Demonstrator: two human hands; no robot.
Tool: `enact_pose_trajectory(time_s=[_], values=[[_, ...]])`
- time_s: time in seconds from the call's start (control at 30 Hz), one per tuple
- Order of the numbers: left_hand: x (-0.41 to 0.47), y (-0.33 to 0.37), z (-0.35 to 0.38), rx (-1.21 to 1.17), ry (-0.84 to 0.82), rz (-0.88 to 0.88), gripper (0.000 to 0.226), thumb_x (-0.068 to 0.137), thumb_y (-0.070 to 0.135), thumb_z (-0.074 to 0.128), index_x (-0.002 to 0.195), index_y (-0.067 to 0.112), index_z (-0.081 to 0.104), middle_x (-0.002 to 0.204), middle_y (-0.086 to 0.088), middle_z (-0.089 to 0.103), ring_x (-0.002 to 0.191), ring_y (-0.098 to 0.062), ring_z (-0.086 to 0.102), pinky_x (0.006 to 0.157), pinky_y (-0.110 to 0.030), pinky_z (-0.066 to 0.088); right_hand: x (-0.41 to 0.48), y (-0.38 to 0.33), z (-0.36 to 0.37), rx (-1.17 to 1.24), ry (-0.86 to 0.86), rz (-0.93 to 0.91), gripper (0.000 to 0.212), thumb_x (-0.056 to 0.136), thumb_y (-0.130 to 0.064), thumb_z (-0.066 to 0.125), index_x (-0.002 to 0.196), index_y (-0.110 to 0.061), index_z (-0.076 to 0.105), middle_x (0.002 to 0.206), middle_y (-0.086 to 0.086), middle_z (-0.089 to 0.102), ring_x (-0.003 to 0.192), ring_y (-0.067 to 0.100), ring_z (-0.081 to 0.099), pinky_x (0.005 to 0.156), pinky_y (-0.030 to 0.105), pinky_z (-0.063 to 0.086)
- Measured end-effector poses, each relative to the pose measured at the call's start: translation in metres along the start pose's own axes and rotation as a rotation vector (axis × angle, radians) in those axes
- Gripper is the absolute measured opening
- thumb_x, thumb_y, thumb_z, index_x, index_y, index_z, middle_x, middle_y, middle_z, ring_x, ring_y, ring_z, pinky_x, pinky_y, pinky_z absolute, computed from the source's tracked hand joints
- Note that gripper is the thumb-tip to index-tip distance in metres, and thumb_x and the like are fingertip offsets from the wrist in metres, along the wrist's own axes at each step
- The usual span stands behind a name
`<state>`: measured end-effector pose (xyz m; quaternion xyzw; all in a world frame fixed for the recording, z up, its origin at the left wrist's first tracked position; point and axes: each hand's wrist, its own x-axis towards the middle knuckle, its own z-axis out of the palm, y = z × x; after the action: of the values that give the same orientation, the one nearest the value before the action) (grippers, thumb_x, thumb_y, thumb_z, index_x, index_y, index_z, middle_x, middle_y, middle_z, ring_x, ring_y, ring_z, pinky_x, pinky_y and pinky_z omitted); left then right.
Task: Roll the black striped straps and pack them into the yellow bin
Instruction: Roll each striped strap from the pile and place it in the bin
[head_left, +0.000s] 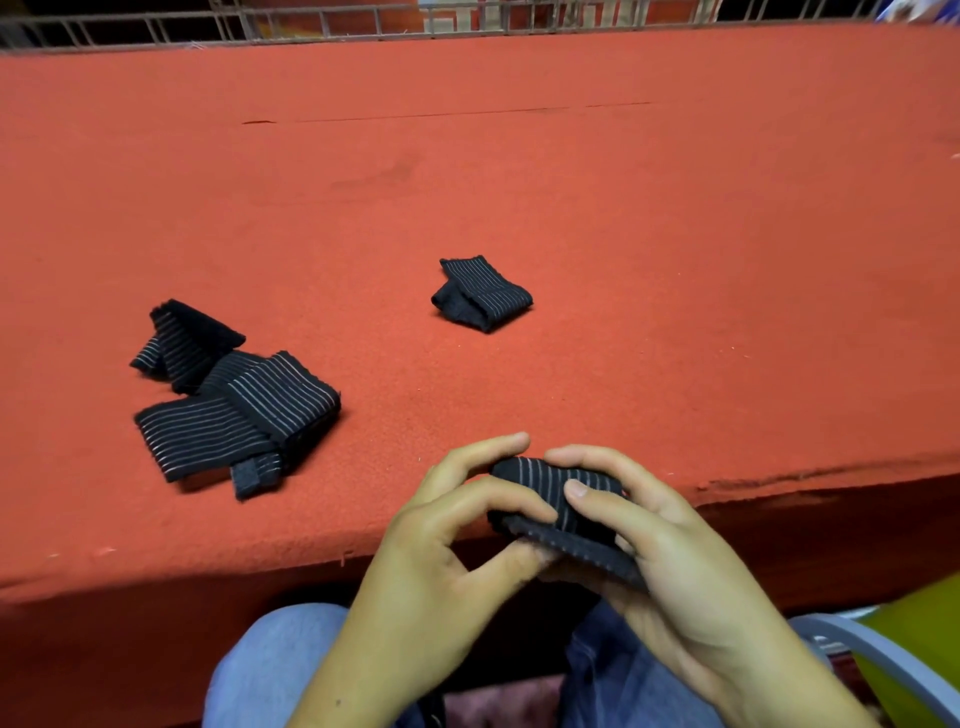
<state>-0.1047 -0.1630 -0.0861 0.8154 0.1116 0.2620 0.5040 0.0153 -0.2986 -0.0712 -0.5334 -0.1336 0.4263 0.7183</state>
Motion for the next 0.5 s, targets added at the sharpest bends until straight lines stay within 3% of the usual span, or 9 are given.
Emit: enact_pose_trajectory(time_s=[0.07,0.13,0.27,0.37,0.5], values=[[-0.0003,-0.0021,0.0001,-0.046,0.022,-0.002,0.017,0.08,0.04,0.077,0.097,0.037,0.075,0.14,0.016,0.06,0.133,-0.014,0.057,0.108,-0.04,0.047,0.0009,0.0012,-0.0006,0.021,-0.013,0.011,0.027,0.098,-0.003,0.053,0.102,-0.012,0.078,0.111,0.021,0.076,0.101,0.036,0.076,0.072,0.038,0.065],[0.0007,-0.003,-0.0002,-0.079,0.064,-0.008,0.014,0.08,0.039,0.077,0.093,0.035,0.076,0.135,0.014,0.064,0.128,-0.015,0.061,0.103,-0.04,0.052,0.0025,0.0022,-0.0009,0.047,-0.011,0.014,0.028,0.091,-0.003,0.054,0.098,-0.01,0.08,0.108,0.021,0.077,0.096,0.034,0.076,0.07,0.039,0.064],[0.003,-0.001,0.0027,-0.122,0.124,-0.033,0.01,0.079,0.041,0.074,0.09,0.04,0.075,0.123,0.016,0.068,0.123,-0.011,0.063,0.092,-0.019,0.051,0.0046,0.0026,0.0001,0.051,-0.013,-0.007,0.029,0.078,-0.01,0.058,0.095,-0.005,0.081,0.111,0.025,0.075,0.096,0.034,0.074,0.07,0.039,0.063],[0.0035,-0.0006,0.0062,-0.113,0.159,-0.076,0.011,0.078,0.044,0.073,0.088,0.04,0.075,0.115,0.017,0.07,0.117,-0.006,0.064,0.088,-0.011,0.046,0.0047,0.0039,0.0001,0.037,0.004,-0.012,0.03,0.09,-0.006,0.051,0.093,-0.001,0.08,0.109,0.028,0.074,0.091,0.04,0.073,0.069,0.04,0.062],[0.0049,-0.0025,0.0075,-0.091,0.193,-0.1,0.013,0.078,0.045,0.073,0.087,0.036,0.076,0.108,0.013,0.072,0.112,-0.01,0.067,0.09,-0.01,0.044,0.0018,0.006,0.0024,0.045,0.02,-0.016,0.046,0.099,-0.039,0.053,0.096,-0.002,0.08,0.104,0.028,0.074,0.082,0.038,0.07,0.071,0.042,0.059]])
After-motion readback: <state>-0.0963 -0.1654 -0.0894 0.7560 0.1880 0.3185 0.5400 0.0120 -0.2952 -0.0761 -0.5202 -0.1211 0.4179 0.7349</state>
